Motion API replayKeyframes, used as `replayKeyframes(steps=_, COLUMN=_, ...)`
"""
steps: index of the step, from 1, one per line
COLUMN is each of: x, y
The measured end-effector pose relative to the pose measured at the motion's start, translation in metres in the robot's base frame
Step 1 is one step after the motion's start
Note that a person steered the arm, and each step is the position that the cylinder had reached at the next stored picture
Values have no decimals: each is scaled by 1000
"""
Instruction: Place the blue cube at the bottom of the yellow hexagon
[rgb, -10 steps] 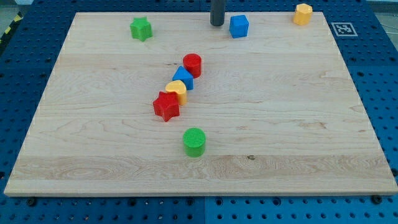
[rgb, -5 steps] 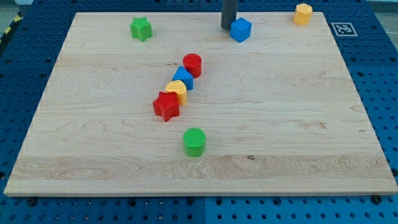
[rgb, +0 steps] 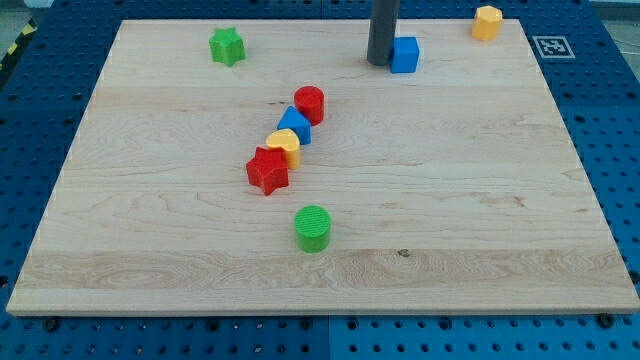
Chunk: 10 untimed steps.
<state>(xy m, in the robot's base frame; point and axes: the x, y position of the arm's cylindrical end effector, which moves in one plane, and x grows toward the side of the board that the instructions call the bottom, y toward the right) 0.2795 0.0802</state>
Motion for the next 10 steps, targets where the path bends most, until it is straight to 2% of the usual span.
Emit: replayKeyframes(steps=10, x=0, y=108)
